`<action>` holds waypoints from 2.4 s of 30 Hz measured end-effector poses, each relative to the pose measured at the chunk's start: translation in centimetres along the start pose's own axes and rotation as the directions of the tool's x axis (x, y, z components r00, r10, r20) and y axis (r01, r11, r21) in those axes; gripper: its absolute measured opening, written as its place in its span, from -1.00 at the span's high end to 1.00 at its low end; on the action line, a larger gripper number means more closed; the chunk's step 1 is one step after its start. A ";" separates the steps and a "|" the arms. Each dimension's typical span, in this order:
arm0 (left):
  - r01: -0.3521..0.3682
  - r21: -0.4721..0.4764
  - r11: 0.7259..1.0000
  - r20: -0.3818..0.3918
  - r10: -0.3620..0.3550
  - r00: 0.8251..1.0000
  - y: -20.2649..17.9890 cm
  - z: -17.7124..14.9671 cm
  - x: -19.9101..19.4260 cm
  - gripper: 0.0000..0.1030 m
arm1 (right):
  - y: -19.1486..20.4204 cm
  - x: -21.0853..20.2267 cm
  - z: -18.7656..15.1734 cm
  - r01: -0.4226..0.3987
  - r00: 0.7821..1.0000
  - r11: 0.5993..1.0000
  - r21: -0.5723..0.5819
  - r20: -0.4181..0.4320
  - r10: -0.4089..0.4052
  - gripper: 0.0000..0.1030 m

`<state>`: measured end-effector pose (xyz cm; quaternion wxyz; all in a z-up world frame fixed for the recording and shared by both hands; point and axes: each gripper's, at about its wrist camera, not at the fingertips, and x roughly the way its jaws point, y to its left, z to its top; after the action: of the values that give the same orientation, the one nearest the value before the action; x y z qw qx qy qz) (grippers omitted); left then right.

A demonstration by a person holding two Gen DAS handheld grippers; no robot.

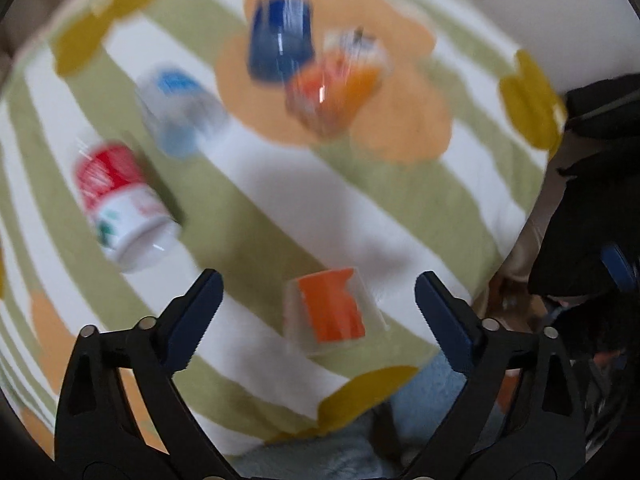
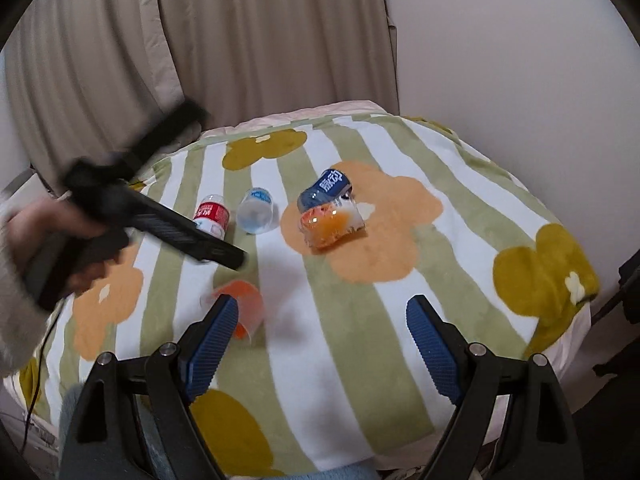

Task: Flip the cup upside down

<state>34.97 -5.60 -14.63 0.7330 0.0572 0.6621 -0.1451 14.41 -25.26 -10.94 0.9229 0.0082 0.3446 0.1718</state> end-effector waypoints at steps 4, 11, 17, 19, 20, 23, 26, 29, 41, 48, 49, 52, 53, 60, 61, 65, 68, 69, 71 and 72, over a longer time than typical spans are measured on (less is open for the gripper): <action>-0.017 0.006 1.000 -0.109 0.017 0.994 -0.5 0.4 3.5 -0.79 | -0.8 0.0 -1.0 -0.011 1.000 1.000 0.022 0.013 0.011 -0.63; 0.009 -0.042 0.999 -0.200 -0.018 0.980 -0.9 -0.2 6.9 -0.77 | -1.6 0.2 -1.8 -0.060 0.998 0.996 0.062 0.026 0.058 -0.63; 0.041 -0.063 0.997 -0.242 -0.055 0.969 -1.2 -1.5 8.9 -0.23 | -1.4 0.5 -1.9 -0.098 0.995 0.992 0.084 0.040 0.094 -0.63; 0.053 -0.068 0.996 -0.228 -0.067 0.971 -1.2 -1.8 8.9 -0.22 | -1.3 0.5 -1.9 -0.112 0.993 0.989 0.094 0.046 0.108 -0.63; 0.060 -0.069 0.996 -0.215 -0.073 0.974 -1.2 -2.0 8.5 -0.22 | -1.3 0.4 -1.9 -0.118 0.992 0.988 0.096 0.050 0.114 -0.63; 0.084 -0.053 0.995 -0.109 -0.089 0.990 -1.8 -3.5 6.0 -0.22 | -1.3 -0.6 -1.8 -0.131 0.989 0.987 0.094 0.087 0.122 -0.63; 0.113 -0.032 0.993 0.085 -0.110 0.990 -2.9 -6.2 3.5 -0.22 | -1.5 -1.6 -1.8 -0.136 0.982 0.985 0.109 0.148 0.119 -0.63; 0.144 -0.044 0.989 0.373 -0.118 0.920 -3.8 -9.9 2.0 -0.22 | -1.5 -1.8 -2.1 -0.156 0.972 0.979 0.135 0.197 0.128 -0.63; -0.027 -0.178 0.984 0.746 0.153 0.648 -2.5 -13.3 5.6 -0.22 | 0.4 -0.4 -6.5 -0.133 0.975 0.989 0.063 0.187 0.119 -0.63; -0.010 -0.178 0.984 0.714 0.136 0.686 -2.2 -14.0 5.9 -0.22 | 0.2 -0.2 -8.2 -0.152 0.974 0.984 0.087 0.181 0.135 -0.63; -0.014 -0.176 0.984 0.710 0.137 0.691 -2.3 -14.3 5.9 -0.22 | 0.3 -0.2 -8.3 -0.155 0.975 0.984 0.085 0.176 0.139 -0.63; -0.017 -0.175 0.984 0.693 0.135 0.708 -2.5 -14.9 6.1 -0.22 | 0.6 -0.3 -8.7 -0.174 0.971 0.981 0.087 0.180 0.156 -0.63; -0.014 -0.178 0.984 0.691 0.135 0.710 -2.5 -15.1 6.1 -0.22 | 0.6 -0.4 -8.9 -0.184 0.970 0.979 0.093 0.178 0.166 -0.63; -0.040 -0.177 0.983 0.682 0.152 0.715 -2.8 -15.4 6.0 -0.22 | 1.3 -0.6 -9.3 -0.198 0.968 0.977 0.080 0.170 0.183 -0.63; -0.038 -0.177 0.983 0.680 0.150 0.717 -2.8 -15.4 6.0 -0.22 | 1.3 -0.6 -9.3 -0.200 0.968 0.976 0.082 0.170 0.184 -0.63; -0.047 -0.193 0.980 0.657 0.164 0.736 -2.8 -15.1 6.4 -0.25 | 1.1 -0.7 -9.4 -0.219 0.965 0.971 0.099 0.168 0.200 -0.63; -0.073 -0.191 0.979 0.647 0.182 0.740 -3.0 -15.0 6.6 -1.00 | 1.2 -0.8 -9.4 -0.213 0.967 0.972 0.098 0.163 0.195 -0.63; -0.079 -0.187 0.979 0.653 0.184 0.735 -3.2 -15.1 6.5 -1.00 | 1.2 -0.8 -9.3 -0.209 0.968 0.973 0.098 0.161 0.192 -0.63; -0.087 -0.183 0.979 0.656 0.187 0.731 -3.3 -15.2 6.1 -1.00 | 1.3 -0.9 -9.2 -0.205 0.969 0.974 0.095 0.161 0.188 -0.63; -0.091 -0.181 0.979 0.655 0.189 0.731 -3.4 -15.2 6.0 -1.00 | 1.3 -0.8 -9.2 -0.203 0.969 0.975 0.094 0.161 0.187 -0.63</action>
<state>19.95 -5.43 -21.95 0.9325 0.0011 0.3569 -0.0548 7.56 -25.27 -17.21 0.9230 0.1059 0.2803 0.2414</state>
